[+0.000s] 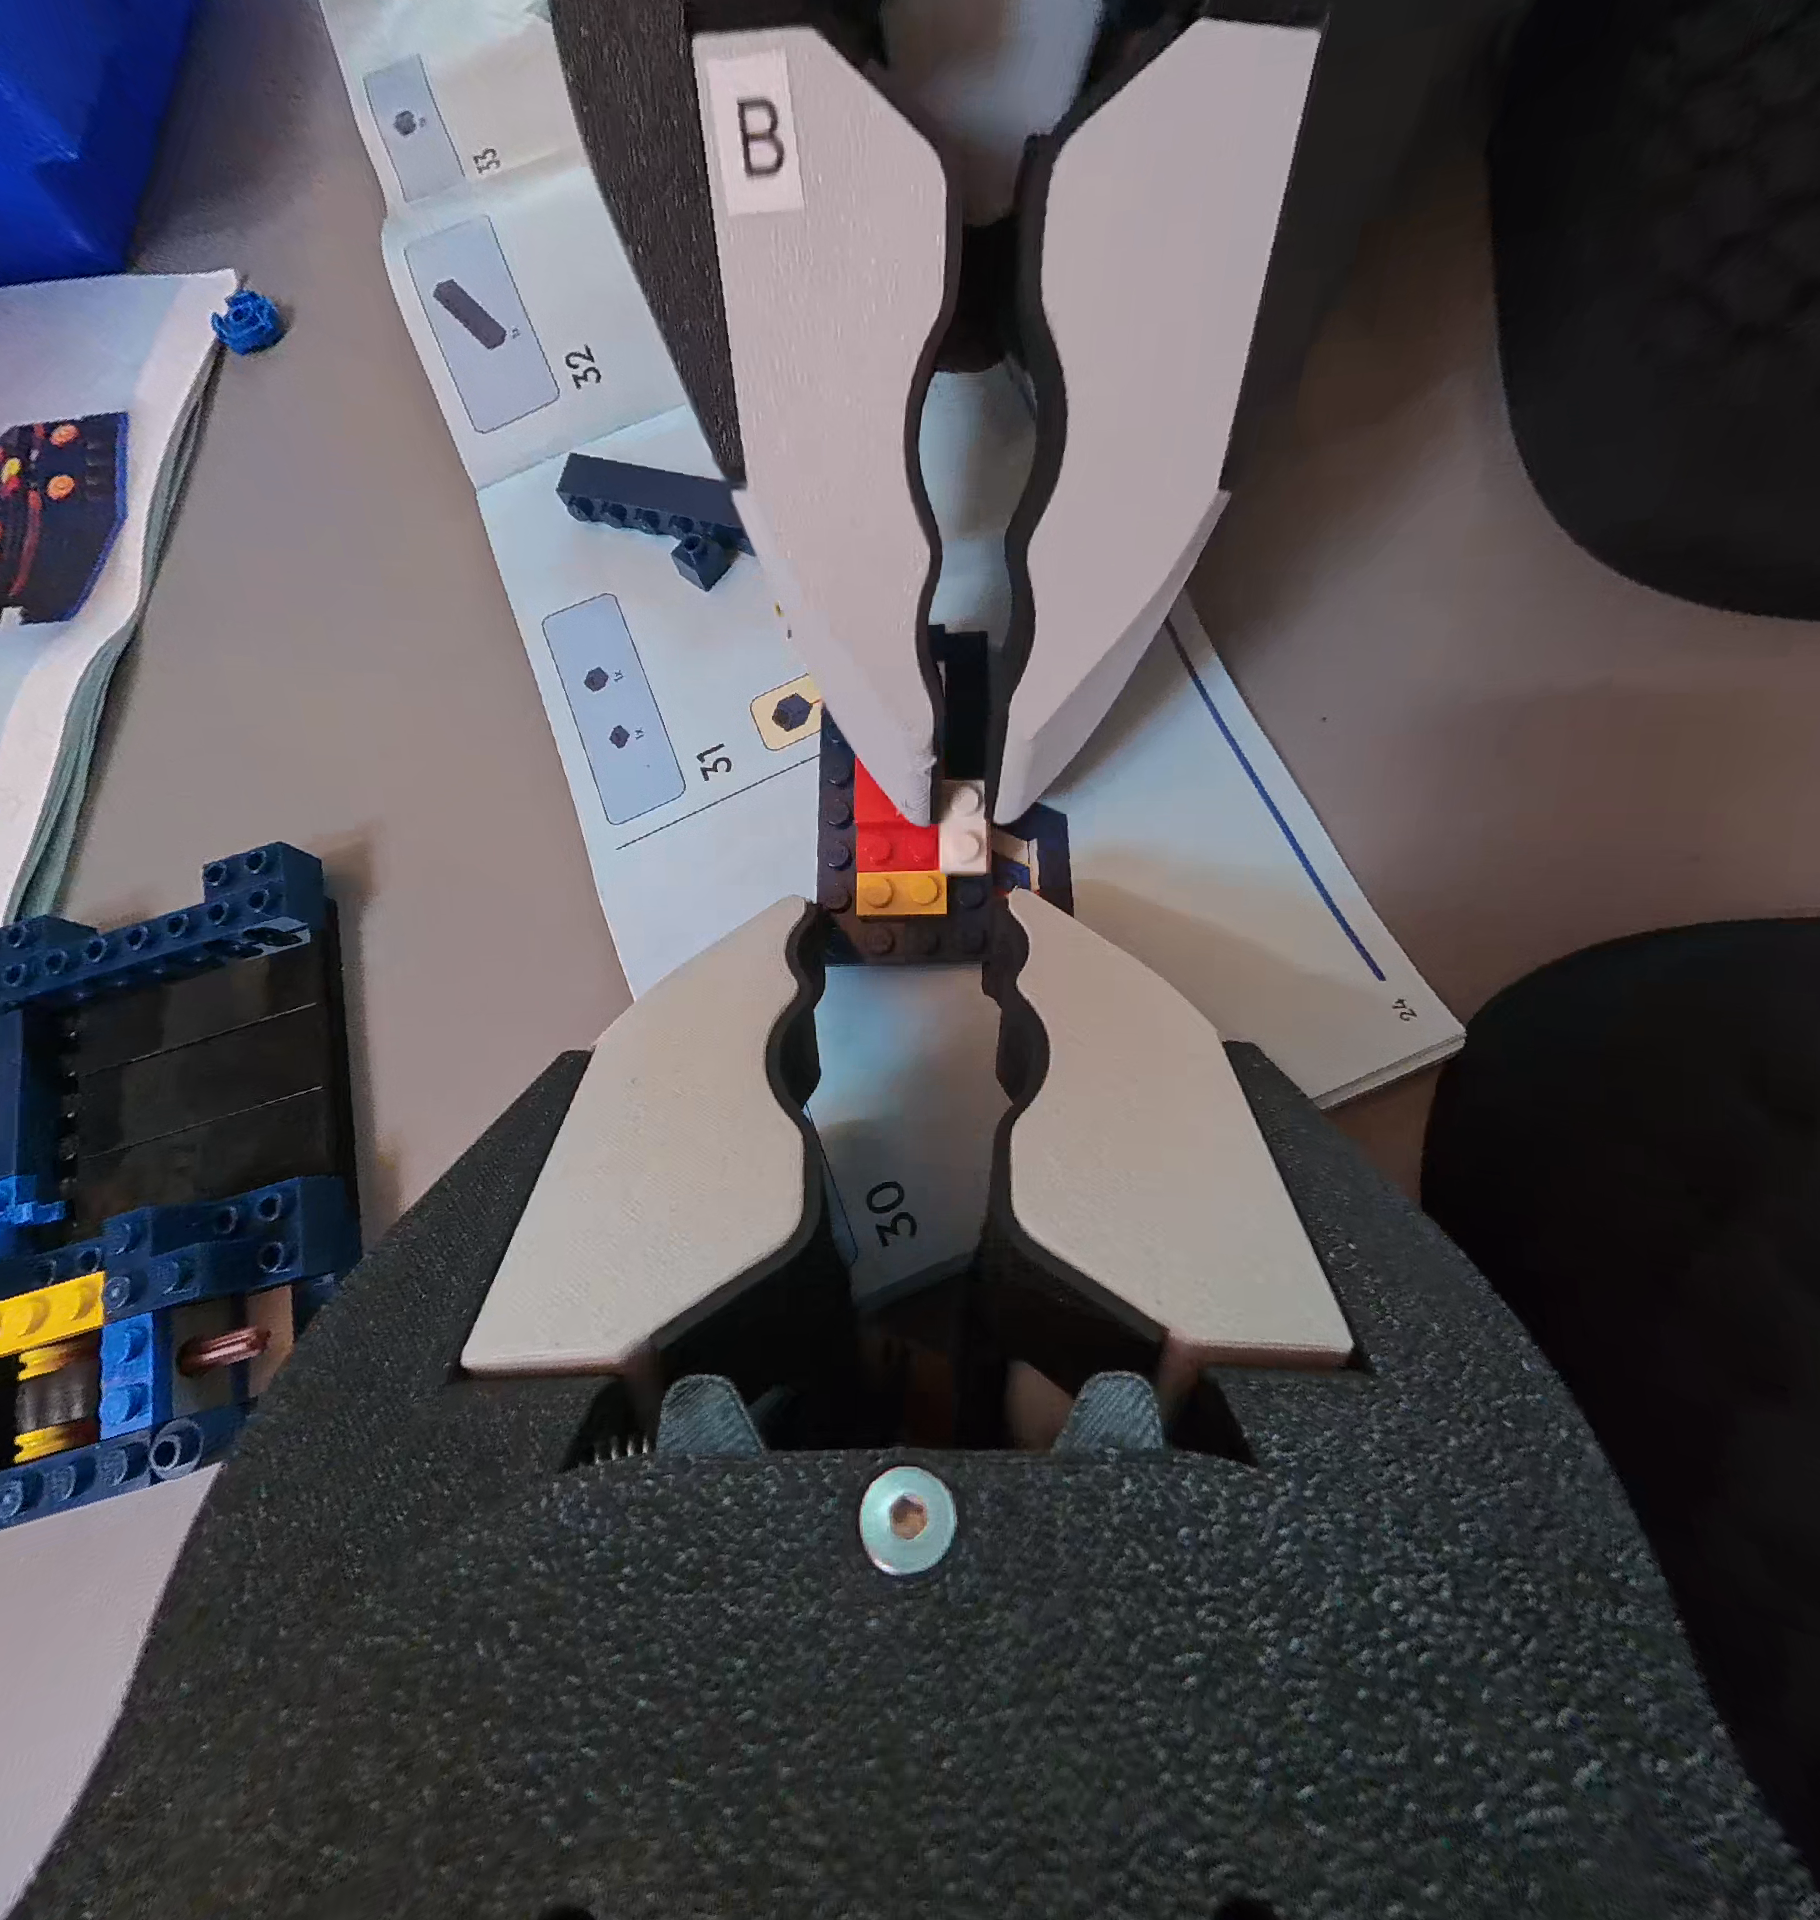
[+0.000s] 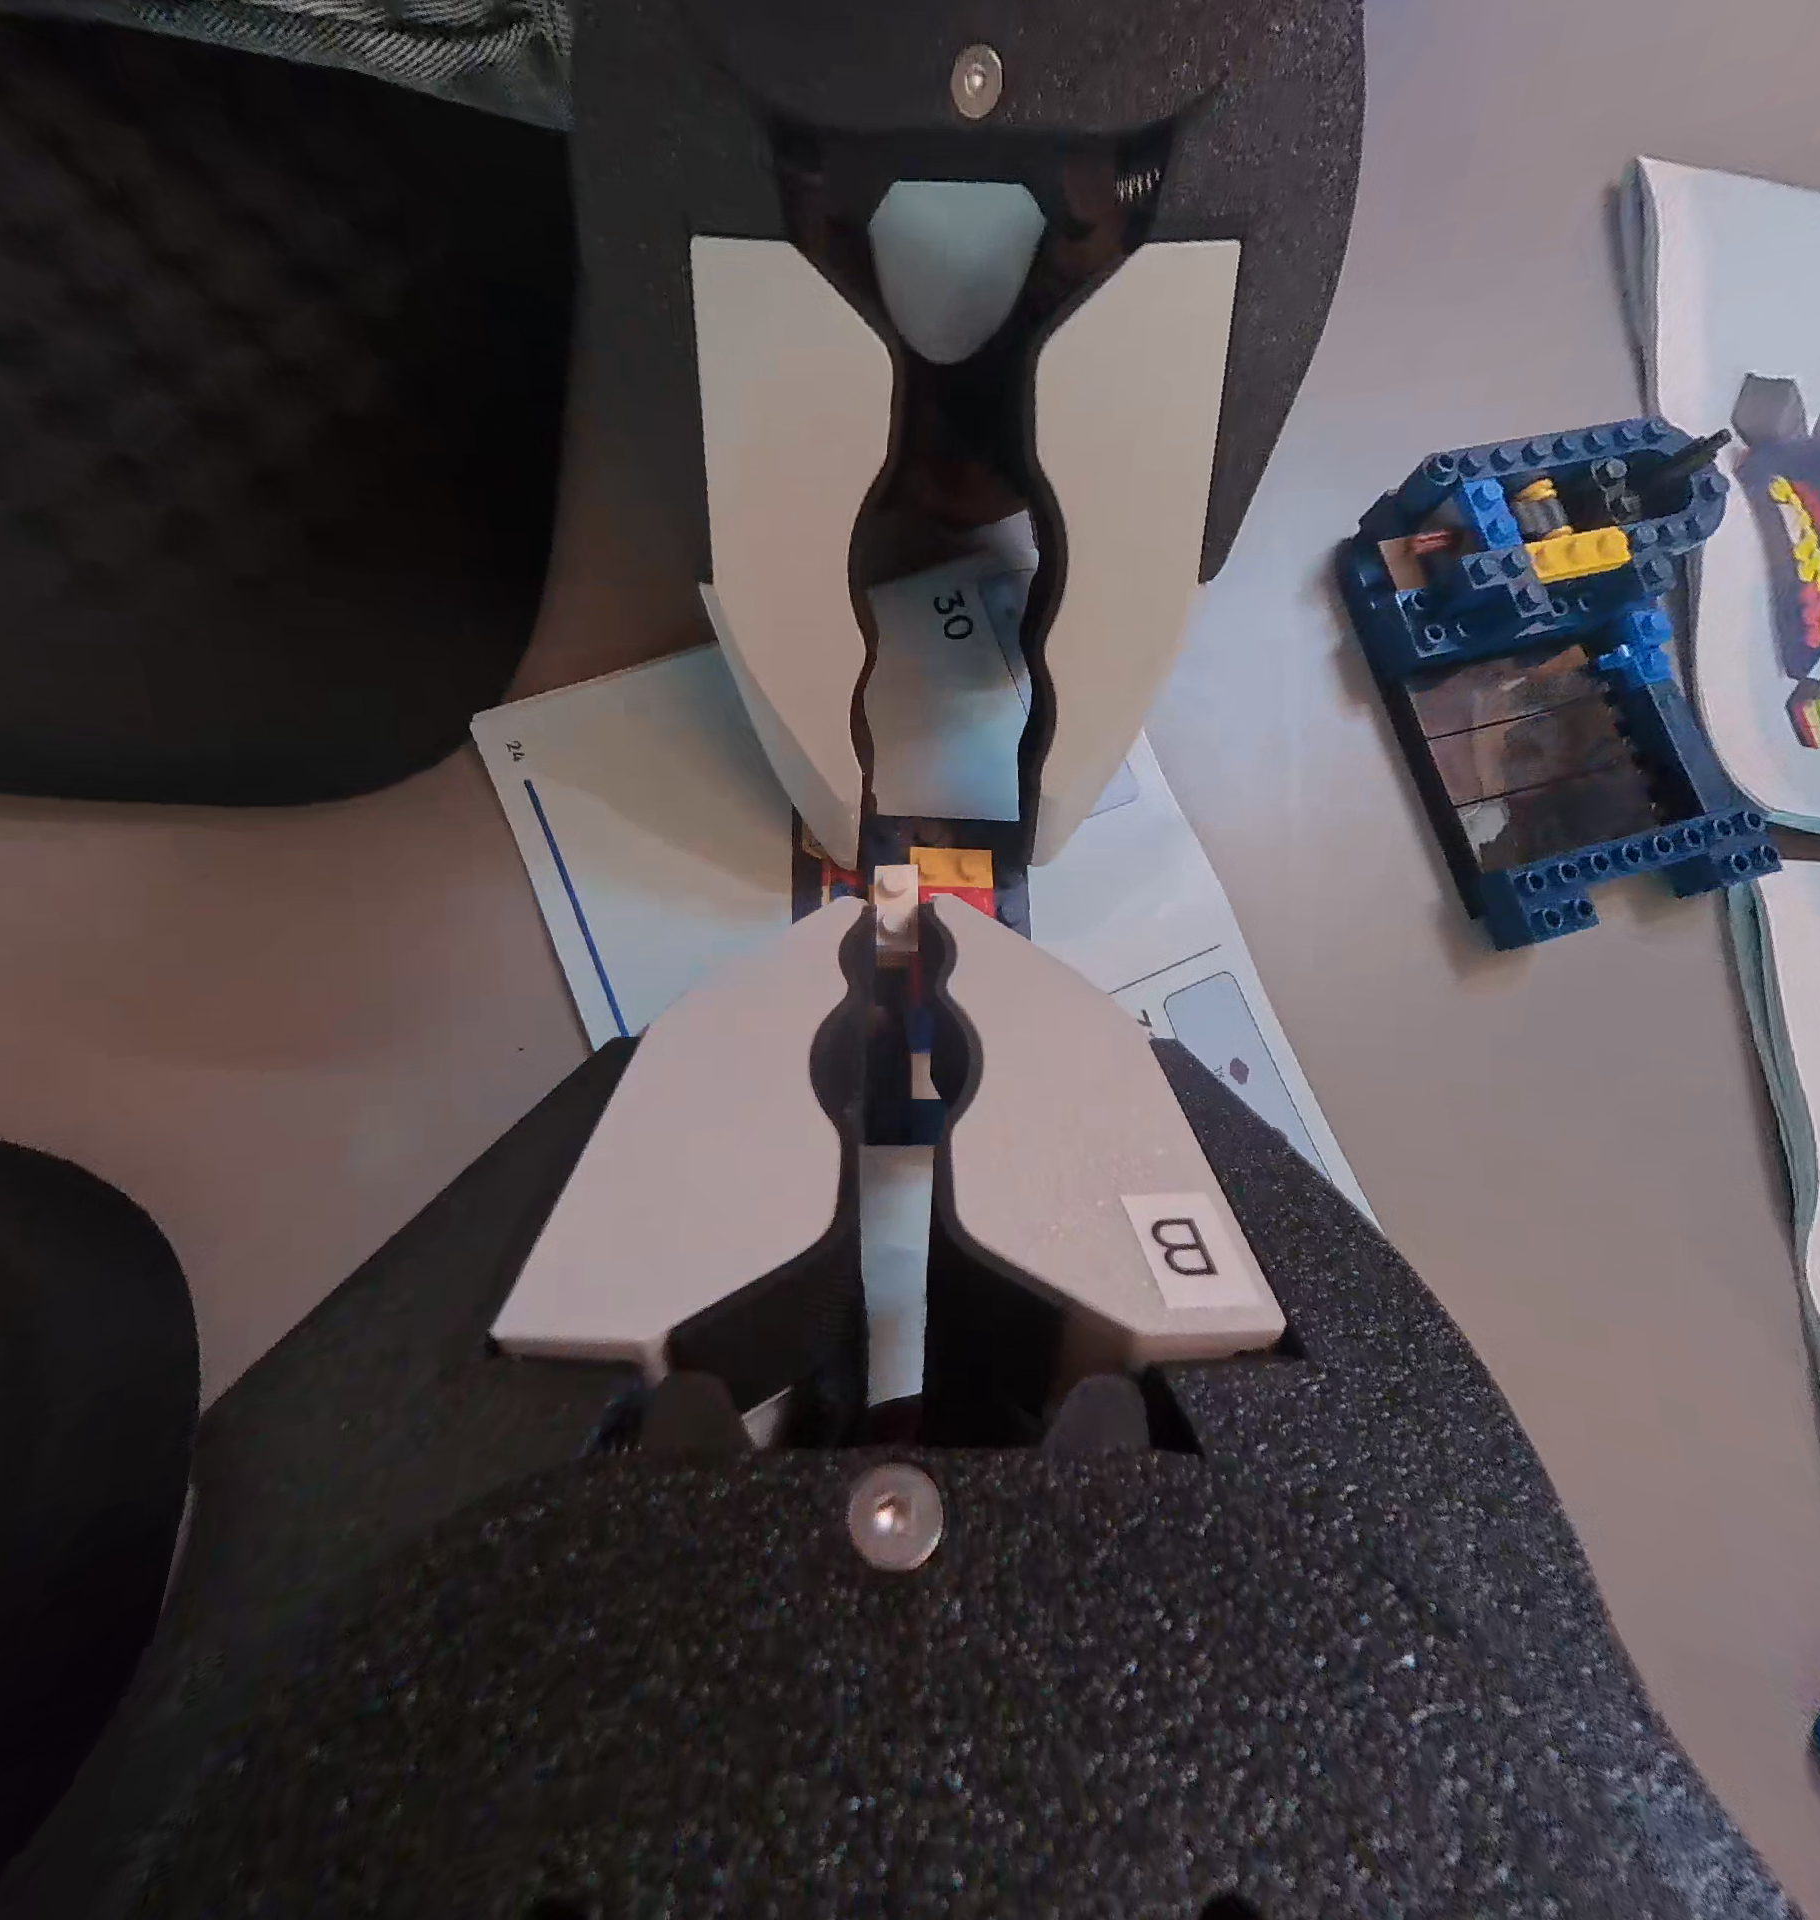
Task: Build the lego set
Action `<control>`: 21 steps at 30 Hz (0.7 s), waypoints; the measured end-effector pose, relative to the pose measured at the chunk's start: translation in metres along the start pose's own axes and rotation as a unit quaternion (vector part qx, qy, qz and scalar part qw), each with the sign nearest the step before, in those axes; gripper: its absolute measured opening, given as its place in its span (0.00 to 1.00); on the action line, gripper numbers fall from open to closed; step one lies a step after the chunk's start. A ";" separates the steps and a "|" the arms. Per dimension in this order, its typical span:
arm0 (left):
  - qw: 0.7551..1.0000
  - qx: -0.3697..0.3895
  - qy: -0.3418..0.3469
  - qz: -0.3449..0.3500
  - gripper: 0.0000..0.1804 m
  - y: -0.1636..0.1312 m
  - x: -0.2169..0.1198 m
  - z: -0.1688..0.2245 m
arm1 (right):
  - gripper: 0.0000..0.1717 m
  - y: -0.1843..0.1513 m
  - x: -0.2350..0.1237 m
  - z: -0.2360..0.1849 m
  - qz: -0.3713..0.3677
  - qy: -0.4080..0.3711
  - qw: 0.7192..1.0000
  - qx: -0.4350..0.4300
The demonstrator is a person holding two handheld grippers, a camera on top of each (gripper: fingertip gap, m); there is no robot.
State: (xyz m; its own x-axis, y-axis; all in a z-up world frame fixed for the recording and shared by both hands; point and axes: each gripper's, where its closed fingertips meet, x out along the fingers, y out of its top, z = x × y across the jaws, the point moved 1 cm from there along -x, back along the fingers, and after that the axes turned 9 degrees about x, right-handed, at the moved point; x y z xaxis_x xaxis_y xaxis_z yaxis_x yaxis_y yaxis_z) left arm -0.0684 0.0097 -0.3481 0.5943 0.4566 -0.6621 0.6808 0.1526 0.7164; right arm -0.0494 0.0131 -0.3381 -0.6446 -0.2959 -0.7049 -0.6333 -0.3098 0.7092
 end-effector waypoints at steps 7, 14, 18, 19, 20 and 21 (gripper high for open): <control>1.000 0.005 0.000 -0.004 0.17 -0.002 -0.004 0.000 | 0.04 -0.004 -0.001 0.000 -0.021 -0.007 1.000 0.010; 0.998 0.032 0.006 0.049 0.07 0.014 -0.013 0.000 | 0.04 -0.004 -0.001 0.001 -0.029 -0.002 0.998 0.059; 0.998 0.050 0.001 0.044 0.04 0.018 -0.004 0.005 | 0.04 -0.003 -0.001 0.001 -0.031 0.001 0.998 0.061; 0.998 0.055 0.000 0.041 0.03 0.018 -0.001 0.006 | 0.04 -0.003 -0.001 0.001 -0.032 0.001 0.998 0.062; 0.998 0.057 0.000 0.032 0.03 0.016 0.001 0.007 | 0.04 -0.003 -0.001 0.001 -0.032 0.001 0.998 0.061; 0.998 0.056 0.003 0.032 0.03 0.016 0.002 0.006 | 0.04 -0.004 -0.001 0.001 -0.033 0.000 0.998 0.060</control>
State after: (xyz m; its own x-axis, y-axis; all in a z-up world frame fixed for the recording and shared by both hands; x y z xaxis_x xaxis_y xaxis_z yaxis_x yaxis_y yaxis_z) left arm -0.0535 0.0077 -0.3390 0.6365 0.4672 -0.6137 0.6851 0.0232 0.7281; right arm -0.0470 0.0159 -0.3398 -0.5997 -0.2790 -0.7500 -0.7209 -0.2183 0.6577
